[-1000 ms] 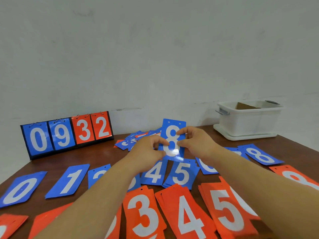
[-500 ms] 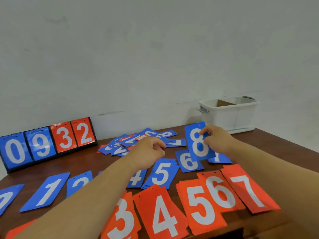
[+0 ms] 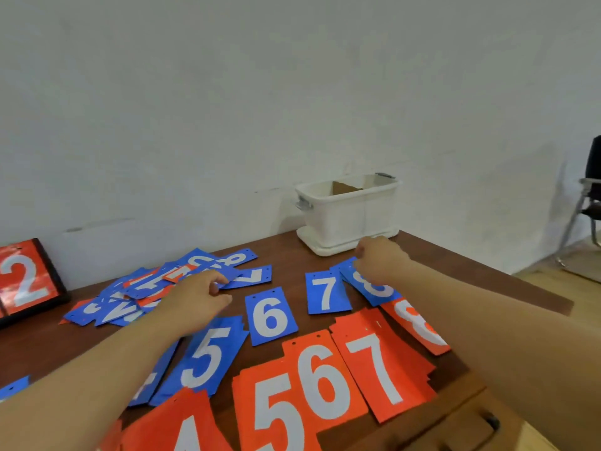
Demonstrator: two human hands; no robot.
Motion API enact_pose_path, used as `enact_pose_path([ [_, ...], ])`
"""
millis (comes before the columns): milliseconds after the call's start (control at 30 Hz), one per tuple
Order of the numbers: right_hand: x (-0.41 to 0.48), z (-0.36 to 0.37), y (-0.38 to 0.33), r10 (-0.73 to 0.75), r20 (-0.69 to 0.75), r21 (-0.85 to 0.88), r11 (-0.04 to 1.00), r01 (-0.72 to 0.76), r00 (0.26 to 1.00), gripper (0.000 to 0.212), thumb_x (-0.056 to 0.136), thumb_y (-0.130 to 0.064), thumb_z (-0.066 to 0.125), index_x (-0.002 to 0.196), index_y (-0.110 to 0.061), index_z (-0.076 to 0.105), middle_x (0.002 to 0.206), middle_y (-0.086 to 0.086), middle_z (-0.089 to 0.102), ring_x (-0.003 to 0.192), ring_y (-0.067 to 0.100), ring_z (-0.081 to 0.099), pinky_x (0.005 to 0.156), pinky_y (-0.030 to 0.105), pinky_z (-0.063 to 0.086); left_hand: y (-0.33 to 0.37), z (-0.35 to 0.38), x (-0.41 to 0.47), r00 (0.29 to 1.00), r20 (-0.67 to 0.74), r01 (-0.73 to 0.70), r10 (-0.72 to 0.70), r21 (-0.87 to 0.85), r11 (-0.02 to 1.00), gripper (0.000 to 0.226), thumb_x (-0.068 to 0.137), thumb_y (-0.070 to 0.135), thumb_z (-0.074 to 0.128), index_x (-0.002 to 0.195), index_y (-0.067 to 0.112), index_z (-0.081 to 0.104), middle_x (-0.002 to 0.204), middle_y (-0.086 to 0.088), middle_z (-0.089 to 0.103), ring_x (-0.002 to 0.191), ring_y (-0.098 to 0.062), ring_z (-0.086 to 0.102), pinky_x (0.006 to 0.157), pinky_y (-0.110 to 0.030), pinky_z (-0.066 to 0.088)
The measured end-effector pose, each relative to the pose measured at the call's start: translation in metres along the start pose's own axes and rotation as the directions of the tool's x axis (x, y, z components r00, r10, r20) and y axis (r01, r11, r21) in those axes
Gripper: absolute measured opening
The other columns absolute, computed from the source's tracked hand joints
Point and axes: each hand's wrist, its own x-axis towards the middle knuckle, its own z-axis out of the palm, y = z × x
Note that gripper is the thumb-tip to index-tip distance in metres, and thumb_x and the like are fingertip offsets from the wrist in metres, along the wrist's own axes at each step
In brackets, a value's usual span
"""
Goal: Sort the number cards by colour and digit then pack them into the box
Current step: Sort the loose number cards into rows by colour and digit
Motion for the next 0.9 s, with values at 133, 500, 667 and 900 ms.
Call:
enact_pose_path([
  [133, -0.007, 0.016, -0.059, -0.179, 0.048, 0.083, 0.981, 0.175, 0.983, 0.042, 0.087, -0.038, 0.064, 0.128, -0.026, 0.059, 0.128, 0.005, 0.055, 0.105, 0.027, 0.063, 0.089, 0.037, 0.054, -0.033, -0.012, 0.008, 0.998, -0.01, 0.059, -0.058, 0.061, 0.996, 0.031, 0.091, 0.037, 0.067, 0.121, 0.031, 0.062, 0.118, 0.005, 0.061, 0.104, -0.015, 0.057, 0.085, -0.029, 0.043],
  [500, 0.035, 0.084, -0.188, -0.286, 0.319, -0.085, 0.941, 0.328, 0.903, 0.068, 0.093, -0.054, 0.058, 0.146, -0.015, 0.043, 0.143, 0.009, 0.051, 0.122, 0.028, 0.055, 0.101, 0.038, 0.047, -0.144, -0.026, 0.023, 0.949, -0.009, 0.312, -0.316, 0.18, 0.933, 0.067, 0.087, 0.063, 0.063, 0.143, 0.029, 0.05, 0.152, -0.01, 0.042, 0.137, -0.028, 0.043, 0.112, -0.039, 0.038],
  [667, 0.06, 0.098, -0.185, -0.205, 0.419, -0.16, 0.942, 0.294, 0.885, 0.082, 0.093, -0.067, 0.049, 0.158, -0.025, 0.023, 0.162, 0.005, 0.028, 0.145, 0.03, 0.033, 0.117, 0.037, 0.027, -0.162, -0.021, 0.043, 0.928, -0.035, 0.371, -0.372, 0.196, 0.908, 0.08, 0.077, 0.082, 0.05, 0.143, 0.037, 0.049, 0.15, -0.007, 0.042, 0.136, -0.031, 0.042, 0.109, -0.048, 0.041],
  [900, 0.073, 0.104, -0.174, -0.215, 0.431, -0.167, 0.935, 0.312, 0.876, 0.077, 0.094, -0.07, 0.041, 0.159, -0.035, 0.018, 0.167, 0.003, 0.013, 0.153, 0.028, 0.014, 0.121, 0.037, 0.013, -0.106, 0.002, 0.099, 0.995, 0.017, 0.087, -0.094, 0.223, 0.971, 0.075, 0.085, 0.074, 0.053, 0.15, 0.039, 0.041, 0.154, -0.003, 0.038, 0.142, -0.03, 0.033, 0.114, -0.048, 0.035],
])
